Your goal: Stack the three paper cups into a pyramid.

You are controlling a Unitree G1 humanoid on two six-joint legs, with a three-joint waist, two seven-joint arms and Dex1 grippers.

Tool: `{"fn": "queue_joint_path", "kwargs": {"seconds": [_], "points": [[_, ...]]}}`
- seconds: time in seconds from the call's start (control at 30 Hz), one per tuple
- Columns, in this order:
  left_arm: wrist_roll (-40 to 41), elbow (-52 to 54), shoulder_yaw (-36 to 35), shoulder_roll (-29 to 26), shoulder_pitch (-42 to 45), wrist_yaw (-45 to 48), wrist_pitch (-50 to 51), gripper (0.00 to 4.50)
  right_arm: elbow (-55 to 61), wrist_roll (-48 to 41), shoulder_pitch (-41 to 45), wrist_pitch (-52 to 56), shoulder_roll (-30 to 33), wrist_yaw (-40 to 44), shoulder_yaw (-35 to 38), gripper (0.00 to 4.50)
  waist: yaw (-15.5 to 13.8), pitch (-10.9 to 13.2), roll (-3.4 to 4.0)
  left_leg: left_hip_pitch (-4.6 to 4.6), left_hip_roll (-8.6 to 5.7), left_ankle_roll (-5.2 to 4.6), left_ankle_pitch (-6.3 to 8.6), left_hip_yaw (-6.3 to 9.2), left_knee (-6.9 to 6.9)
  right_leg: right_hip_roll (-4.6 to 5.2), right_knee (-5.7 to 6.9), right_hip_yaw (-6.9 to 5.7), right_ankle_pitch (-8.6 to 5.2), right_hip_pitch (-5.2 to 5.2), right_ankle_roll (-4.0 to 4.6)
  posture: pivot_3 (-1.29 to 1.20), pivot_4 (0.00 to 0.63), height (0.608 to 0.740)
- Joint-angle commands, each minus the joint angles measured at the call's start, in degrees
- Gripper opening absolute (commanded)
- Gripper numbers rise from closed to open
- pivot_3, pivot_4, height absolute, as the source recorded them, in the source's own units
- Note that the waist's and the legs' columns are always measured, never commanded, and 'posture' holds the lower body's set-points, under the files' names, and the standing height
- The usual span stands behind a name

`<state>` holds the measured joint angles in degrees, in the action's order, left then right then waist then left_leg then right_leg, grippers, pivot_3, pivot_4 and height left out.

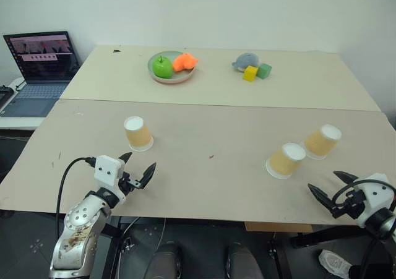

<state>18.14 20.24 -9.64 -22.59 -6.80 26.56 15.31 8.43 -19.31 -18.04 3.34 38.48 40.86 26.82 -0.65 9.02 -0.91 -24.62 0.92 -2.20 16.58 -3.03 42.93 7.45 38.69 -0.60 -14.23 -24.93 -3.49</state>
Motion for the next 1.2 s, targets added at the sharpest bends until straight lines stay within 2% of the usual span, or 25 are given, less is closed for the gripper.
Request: {"fn": "queue_joint_path", "kwargs": {"seconds": [0.03,0.17,0.43,0.63,0.9,1.2], "points": [[2.1,1.0,1.6,-1.5,3.8,3.8,1.0,4.41,5.1,-2.2,0.3,0.7,0.0,-0.7,2.3,4.5,0.0,0.0,0.0,0.0,0.0,0.0,0.0,0.0,0.0,0.0,0.0,0.0,0.0,0.0,0.0,0.0,0.15,0.678],[6.6,-0.7,6.6,-4.5,15.2,13.6,4.3,4.41,14.3,-6.1,-1.1,6.0,0.8,-0.8,3.1,4.5,-0.7,0.0,0.01,-0.02,-0.05,0.05,-0.04,0.07,0.09,0.0,0.15,-0.11,0.0,0.0,0.0,0.0,0.15,0.678],[12.0,-1.4,12.0,-7.2,26.9,25.3,8.2,4.41,20.5,-10.1,1.0,13.5,3.1,-0.5,3.0,4.5,0.2,0.0,-0.04,0.02,-0.07,-0.03,0.01,0.07,0.02,-0.01,-0.04,-0.09,0.0,0.09,-0.01,0.0,0.15,0.678],[13.0,-3.3,12.8,-6.9,31.0,28.3,9.0,4.41,18.8,-10.0,1.5,14.0,2.7,0.1,3.3,4.5,0.0,0.1,-0.13,0.43,-0.06,-0.03,0.01,0.09,0.0,-0.01,-0.14,-0.14,0.01,0.58,-0.03,0.0,0.15,0.678],[10.9,-7.3,12.9,-7.8,34.6,32.0,6.4,4.41,14.4,-8.1,8.2,13.5,0.3,-1.1,-3.4,4.5,0.1,0.1,-0.21,0.42,-0.05,-0.03,0.01,0.1,-0.07,-0.05,-0.24,-0.14,0.02,0.56,-0.04,0.0,0.15,0.678],[11.5,-4.9,11.4,-8.6,33.2,30.3,7.1,4.41,7.4,-6.6,12.9,10.9,-1.2,0.1,-5.9,4.5,0.0,0.2,-0.23,0.41,-0.06,-0.03,0.0,0.12,-0.05,-0.05,-0.27,-0.13,0.03,0.6,-0.05,0.0,0.15,0.678]]}}
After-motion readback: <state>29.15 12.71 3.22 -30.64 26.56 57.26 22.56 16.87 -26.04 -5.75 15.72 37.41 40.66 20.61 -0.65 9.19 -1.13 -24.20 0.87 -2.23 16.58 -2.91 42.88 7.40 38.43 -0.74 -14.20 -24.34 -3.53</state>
